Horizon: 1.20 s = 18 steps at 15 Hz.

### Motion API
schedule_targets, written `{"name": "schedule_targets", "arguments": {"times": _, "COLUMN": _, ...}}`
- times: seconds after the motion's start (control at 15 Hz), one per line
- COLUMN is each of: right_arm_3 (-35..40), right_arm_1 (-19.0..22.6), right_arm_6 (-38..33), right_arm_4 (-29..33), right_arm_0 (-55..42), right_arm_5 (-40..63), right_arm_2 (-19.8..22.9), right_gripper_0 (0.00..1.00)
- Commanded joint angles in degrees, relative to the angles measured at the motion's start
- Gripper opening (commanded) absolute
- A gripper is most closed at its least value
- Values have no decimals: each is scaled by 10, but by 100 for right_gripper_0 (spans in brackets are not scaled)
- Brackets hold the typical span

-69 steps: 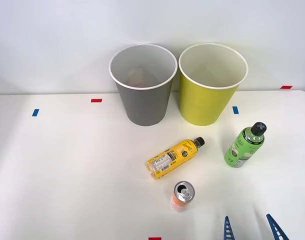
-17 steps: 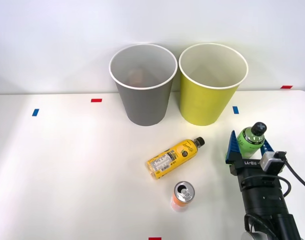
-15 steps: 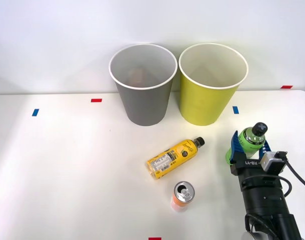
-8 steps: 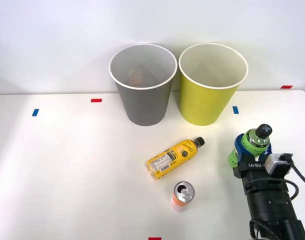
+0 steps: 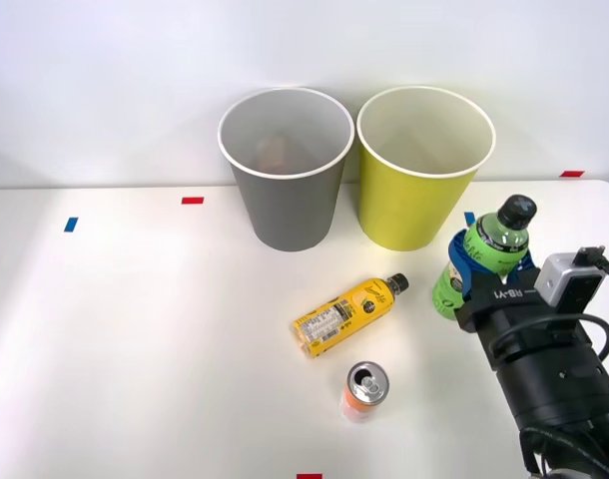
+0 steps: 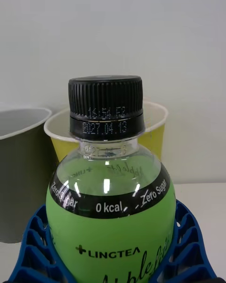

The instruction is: Put cans in the gray bin, plastic bottles in the light green bin

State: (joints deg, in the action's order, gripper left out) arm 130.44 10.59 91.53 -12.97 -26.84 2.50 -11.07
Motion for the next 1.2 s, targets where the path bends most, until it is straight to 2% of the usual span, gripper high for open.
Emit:
{"name": "schedule_targets", "arguments": {"times": 0.07, "right_arm_3": 9, "right_arm_1": 0, "right_arm_6": -13, "right_arm_4": -14, "right_arm_0": 54, "right_arm_5": 15, "right_arm_2": 2, "right_gripper_0": 0}}
{"name": "schedule_targets", "arguments": {"times": 0.33, "right_arm_3": 10, "right_arm_1": -20, "right_arm_6": -28, "right_arm_4": -31, "right_arm_0": 159, "right_arm_5": 76, "right_arm_2": 15, "right_gripper_0": 0}}
{"name": "schedule_targets", "arguments": {"times": 0.8, "right_arm_3": 7, "right_arm_1": -49, "right_arm_6": -36, "right_arm_4": -52, "right_arm_0": 328, "right_arm_5": 240, "right_arm_2": 82, "right_gripper_0": 0}}
{"name": "schedule_targets", "arguments": {"times": 0.93, "right_arm_3": -47, "right_arm_1": -58, "right_arm_6": -26, "right_arm_4": -77, "right_arm_0": 375, "right_arm_5": 224, "right_arm_2": 98, "right_gripper_0": 0}}
{"name": "schedule_targets", "arguments": {"times": 1.2, "right_arm_3": -185, "right_arm_1": -79, "right_arm_6": 43, "right_arm_4": -71, "right_arm_0": 467, "right_arm_5": 181, "right_arm_2": 126, "right_gripper_0": 0}}
